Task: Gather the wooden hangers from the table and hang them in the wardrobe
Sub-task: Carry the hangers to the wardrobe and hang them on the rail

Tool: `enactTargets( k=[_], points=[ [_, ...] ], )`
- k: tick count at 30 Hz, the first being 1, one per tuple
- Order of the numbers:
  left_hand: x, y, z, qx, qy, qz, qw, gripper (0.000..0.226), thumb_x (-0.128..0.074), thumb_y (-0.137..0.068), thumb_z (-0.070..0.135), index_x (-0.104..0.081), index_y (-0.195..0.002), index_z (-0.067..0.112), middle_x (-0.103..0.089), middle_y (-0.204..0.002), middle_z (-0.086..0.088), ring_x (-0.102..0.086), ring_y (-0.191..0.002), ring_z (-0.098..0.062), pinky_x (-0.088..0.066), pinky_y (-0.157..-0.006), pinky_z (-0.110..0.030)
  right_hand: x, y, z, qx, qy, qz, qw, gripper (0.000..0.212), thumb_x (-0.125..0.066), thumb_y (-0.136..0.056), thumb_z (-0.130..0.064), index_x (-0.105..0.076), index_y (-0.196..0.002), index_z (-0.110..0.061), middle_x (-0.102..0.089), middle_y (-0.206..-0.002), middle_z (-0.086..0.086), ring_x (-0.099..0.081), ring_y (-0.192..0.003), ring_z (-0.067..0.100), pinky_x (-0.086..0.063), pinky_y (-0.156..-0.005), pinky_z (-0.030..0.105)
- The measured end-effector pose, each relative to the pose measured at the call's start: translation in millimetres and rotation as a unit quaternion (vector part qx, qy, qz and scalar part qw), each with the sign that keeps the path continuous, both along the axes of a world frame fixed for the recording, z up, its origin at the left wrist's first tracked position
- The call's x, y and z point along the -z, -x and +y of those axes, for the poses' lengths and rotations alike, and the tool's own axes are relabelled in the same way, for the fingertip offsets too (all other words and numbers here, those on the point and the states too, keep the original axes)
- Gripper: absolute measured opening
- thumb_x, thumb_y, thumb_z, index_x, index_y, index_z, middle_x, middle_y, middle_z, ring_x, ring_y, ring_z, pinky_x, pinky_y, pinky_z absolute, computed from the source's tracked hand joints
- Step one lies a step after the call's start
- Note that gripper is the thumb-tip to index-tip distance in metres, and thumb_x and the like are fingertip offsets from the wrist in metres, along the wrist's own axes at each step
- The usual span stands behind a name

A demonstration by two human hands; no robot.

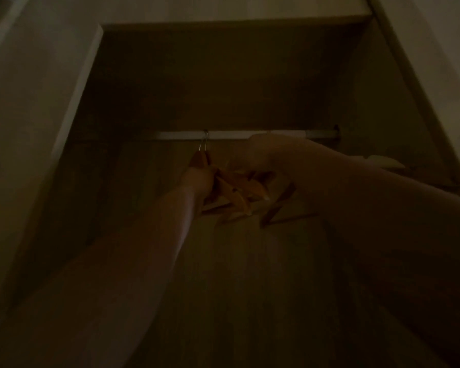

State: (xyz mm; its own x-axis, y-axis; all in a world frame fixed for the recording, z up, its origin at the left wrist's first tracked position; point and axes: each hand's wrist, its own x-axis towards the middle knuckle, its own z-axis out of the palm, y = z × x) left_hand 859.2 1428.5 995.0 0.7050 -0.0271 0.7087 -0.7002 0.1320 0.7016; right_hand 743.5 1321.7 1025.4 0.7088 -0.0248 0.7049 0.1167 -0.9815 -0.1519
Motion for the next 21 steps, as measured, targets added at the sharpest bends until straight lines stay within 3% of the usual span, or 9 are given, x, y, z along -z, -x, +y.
enactTargets(
  k=[2, 3, 5, 7, 9, 12, 16, 19, 21],
  points=[
    [0.4, -1.0, 0.3, -0.001, -0.001, -0.001, 1.000, 0.031, -0.045, -0.101, 0.021, -0.056, -0.127, 0.010, -0.068, -0.112, -0.018, -0.065, -0.087, -0.028, -0.056, -0.081, -0.045, 6.0, 4.7, 4.9, -0.020, -0.001, 0.017, 1.000, 0.034, -0.054, -0.095, -0.028, -0.057, -0.123, -0.008, -0.057, -0.110, 0.009, -0.058, -0.108, 0.027, -0.045, -0.083, 0.032],
    [-0.3, -3.1, -0.3, -0.004, 0.003, -0.005, 1.000, 0.032, -0.045, -0.100, 0.021, -0.056, -0.128, 0.010, -0.067, -0.113, -0.018, -0.064, -0.085, -0.027, -0.056, -0.076, -0.042, 8.7, 4.9, 2.8, -0.026, -0.002, 0.013, 1.000, 0.035, -0.054, -0.095, -0.025, -0.056, -0.124, -0.007, -0.057, -0.110, 0.010, -0.059, -0.105, 0.027, -0.045, -0.079, 0.030],
    [-0.6, -4.1, 0.3, 0.000, 0.011, -0.006, 1.000, 0.037, -0.046, -0.100, 0.022, -0.053, -0.135, 0.012, -0.065, -0.118, -0.014, -0.065, -0.086, -0.025, -0.052, -0.060, -0.033, 11.9, 2.1, -4.8, -0.014, 0.016, 0.009, 1.000, 0.030, -0.053, -0.095, -0.019, -0.058, -0.121, -0.005, -0.059, -0.104, 0.009, -0.057, -0.083, 0.022, -0.042, -0.064, 0.024],
    [-1.2, -6.4, 1.9, 0.006, 0.020, 0.009, 1.000, 0.046, -0.047, -0.101, 0.025, -0.045, -0.146, 0.017, -0.061, -0.132, -0.011, -0.066, -0.101, -0.027, -0.047, -0.055, -0.028, 13.0, -0.5, -12.0, 0.007, 0.023, -0.009, 1.000, 0.019, -0.052, -0.095, -0.015, -0.062, -0.106, -0.004, -0.058, -0.101, 0.010, -0.052, -0.068, 0.017, -0.041, -0.055, 0.021],
    [-1.2, -8.0, 3.3, 0.011, 0.024, 0.009, 1.000, 0.049, -0.046, -0.101, 0.025, -0.039, -0.149, 0.017, -0.057, -0.139, -0.012, -0.065, -0.105, -0.027, -0.047, -0.051, -0.025, 15.1, -1.8, -20.7, 0.024, 0.017, -0.032, 0.999, 0.017, -0.055, -0.092, -0.013, -0.064, -0.103, -0.003, -0.063, -0.103, 0.014, -0.058, -0.075, 0.020, -0.049, -0.062, 0.027],
    [0.4, -5.0, 2.3, 0.019, 0.023, 0.016, 0.999, 0.050, -0.049, -0.100, 0.026, -0.041, -0.148, 0.012, -0.058, -0.136, -0.014, -0.063, -0.089, -0.024, -0.047, -0.048, -0.024, 18.2, -2.4, -33.9, 0.046, 0.010, -0.024, 0.999, 0.023, -0.053, -0.093, -0.012, -0.064, -0.111, -0.002, -0.065, -0.111, 0.015, -0.062, -0.093, 0.026, -0.050, -0.076, 0.032],
    [0.7, -3.1, 1.1, -0.020, 0.006, 0.024, 0.999, 0.036, -0.043, -0.102, 0.020, -0.057, -0.129, 0.001, -0.063, -0.108, -0.015, -0.061, -0.073, -0.024, -0.047, -0.047, -0.026, 28.6, 12.7, -44.4, 0.048, 0.016, -0.046, 0.998, 0.023, -0.052, -0.094, -0.014, -0.065, -0.110, -0.005, -0.062, -0.090, 0.010, -0.061, -0.076, 0.021, -0.049, -0.067, 0.029],
    [-0.6, -4.1, -1.1, -0.048, 0.003, 0.021, 0.999, 0.037, -0.041, -0.102, 0.018, -0.057, -0.130, 0.000, -0.063, -0.123, -0.020, -0.064, -0.093, -0.033, -0.050, -0.053, -0.026, 33.9, 19.7, -47.2, 0.055, 0.037, -0.034, 0.997, 0.026, -0.047, -0.097, -0.013, -0.062, -0.117, -0.007, -0.064, -0.107, 0.014, -0.063, -0.097, 0.027, -0.051, -0.081, 0.035],
    [-1.5, -2.3, -2.2, -0.056, 0.001, 0.019, 0.998, 0.036, -0.041, -0.101, 0.015, -0.057, -0.129, -0.002, -0.062, -0.124, -0.023, -0.060, -0.083, -0.029, -0.045, -0.045, -0.025, 33.8, 19.3, -48.8, 0.059, 0.044, -0.039, 0.997, 0.026, -0.048, -0.097, -0.012, -0.062, -0.117, -0.003, -0.064, -0.107, 0.013, -0.062, -0.095, 0.025, -0.049, -0.069, 0.027]
  ],
)
